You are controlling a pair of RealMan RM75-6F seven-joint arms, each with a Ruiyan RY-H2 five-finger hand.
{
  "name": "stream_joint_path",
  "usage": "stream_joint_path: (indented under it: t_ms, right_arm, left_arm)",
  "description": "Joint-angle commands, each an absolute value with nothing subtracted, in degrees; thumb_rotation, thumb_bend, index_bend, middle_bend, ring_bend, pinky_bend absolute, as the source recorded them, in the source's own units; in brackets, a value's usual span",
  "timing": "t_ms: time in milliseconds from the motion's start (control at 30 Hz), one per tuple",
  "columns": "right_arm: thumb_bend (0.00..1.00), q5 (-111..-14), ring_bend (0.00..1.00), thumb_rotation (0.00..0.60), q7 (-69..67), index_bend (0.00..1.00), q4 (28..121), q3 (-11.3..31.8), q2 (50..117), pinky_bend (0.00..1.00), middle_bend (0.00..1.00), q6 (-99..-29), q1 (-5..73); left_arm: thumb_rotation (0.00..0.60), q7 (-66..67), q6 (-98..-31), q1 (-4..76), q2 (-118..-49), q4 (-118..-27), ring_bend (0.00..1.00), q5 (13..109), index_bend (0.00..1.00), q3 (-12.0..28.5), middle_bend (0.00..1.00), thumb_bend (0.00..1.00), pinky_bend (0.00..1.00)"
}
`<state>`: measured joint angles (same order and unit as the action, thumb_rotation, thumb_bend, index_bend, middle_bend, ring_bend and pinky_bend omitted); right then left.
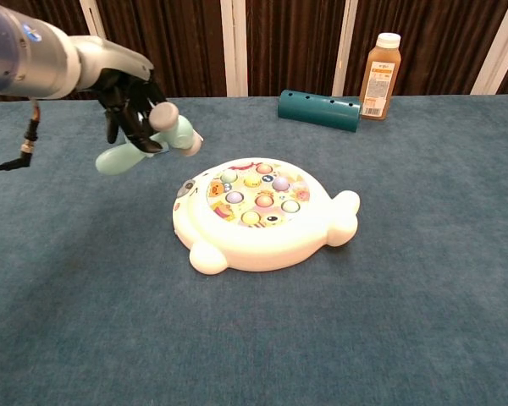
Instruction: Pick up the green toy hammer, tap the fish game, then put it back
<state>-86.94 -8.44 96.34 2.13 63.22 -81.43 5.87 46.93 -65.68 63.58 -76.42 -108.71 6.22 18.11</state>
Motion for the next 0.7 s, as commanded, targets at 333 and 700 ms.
stream_joint_path:
  t_ms: [333, 700]
  right_arm:
    - [0.18, -87.39, 0.00, 0.600, -6.62, 0.00, 95.89, 2.29, 63.95, 0.00, 0.00, -82.42, 5.67]
    - [0.18, -87.70, 0.00, 0.600, -6.12, 0.00, 95.97, 2.21, 64.05, 0.00, 0.00, -82.72, 5.57]
  left_arm:
    - [0.600, 37.52, -59.03, 52.49, -69.35, -109.89, 0.43, 21.40, 0.66, 7.50, 0.57, 0.67, 0.51]
    - [0.600, 34.30, -55.02, 49.58, -69.48, -106.50, 0.43, 30.46, 0.65, 2.94, 0.57, 0.67, 0.51]
